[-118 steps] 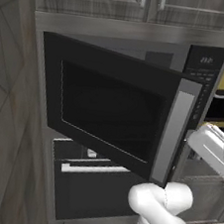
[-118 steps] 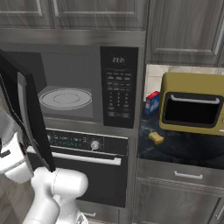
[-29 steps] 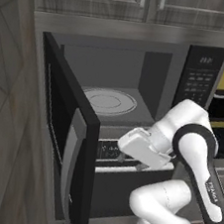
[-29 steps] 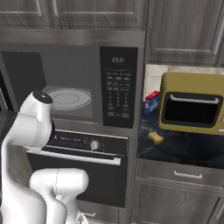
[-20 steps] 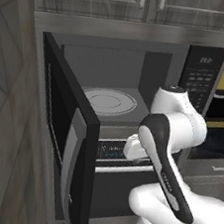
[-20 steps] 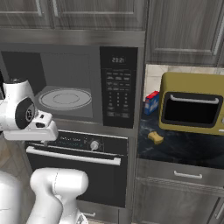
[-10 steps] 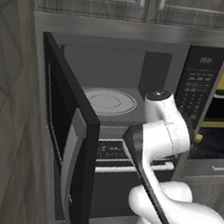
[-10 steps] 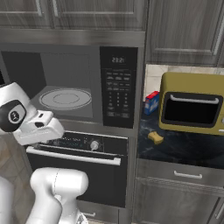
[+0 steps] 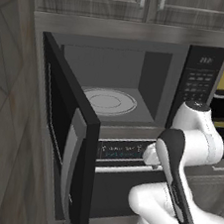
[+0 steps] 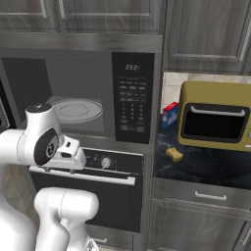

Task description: Place the sponge inside the microwave to prepare for sanitizing.

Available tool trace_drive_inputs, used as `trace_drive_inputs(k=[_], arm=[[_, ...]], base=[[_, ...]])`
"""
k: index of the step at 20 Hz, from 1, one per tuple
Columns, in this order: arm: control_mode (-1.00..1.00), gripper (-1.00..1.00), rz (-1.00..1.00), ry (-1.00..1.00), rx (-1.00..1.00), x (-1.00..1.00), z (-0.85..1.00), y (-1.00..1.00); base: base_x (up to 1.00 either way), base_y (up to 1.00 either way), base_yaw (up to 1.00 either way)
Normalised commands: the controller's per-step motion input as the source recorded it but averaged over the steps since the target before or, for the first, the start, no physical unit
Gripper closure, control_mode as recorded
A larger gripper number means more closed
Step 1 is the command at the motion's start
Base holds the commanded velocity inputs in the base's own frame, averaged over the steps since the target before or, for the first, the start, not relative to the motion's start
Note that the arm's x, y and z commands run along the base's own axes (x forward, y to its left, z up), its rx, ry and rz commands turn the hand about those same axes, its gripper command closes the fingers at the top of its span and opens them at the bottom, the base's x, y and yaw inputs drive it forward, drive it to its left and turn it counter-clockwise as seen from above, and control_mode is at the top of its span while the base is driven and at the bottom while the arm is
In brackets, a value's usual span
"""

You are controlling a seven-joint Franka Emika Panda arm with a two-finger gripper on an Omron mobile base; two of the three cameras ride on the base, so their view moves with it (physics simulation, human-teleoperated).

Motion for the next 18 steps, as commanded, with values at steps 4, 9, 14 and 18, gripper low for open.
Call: trace_drive_inputs(k=[4, 9, 14, 18], arm=[[-1.00, -1.00, 0.00, 0.00, -0.02, 0.00, -0.02, 0.00], [-1.00, -1.00, 0.00, 0.00, 0.00, 0.00, 0.00, -0.01], [1.00, -1.00, 0.00, 0.01, 0.00, 0.00, 0.00, -0.13], [1.00, -1.00, 0.00, 0.00, 0.00, 0.00, 0.00, 0.00]], base=[[0.00, 0.00, 0.00], [0.00, 0.00, 0.00], [0.00, -0.12, 0.00], [0.02, -0.82, 0.02]])
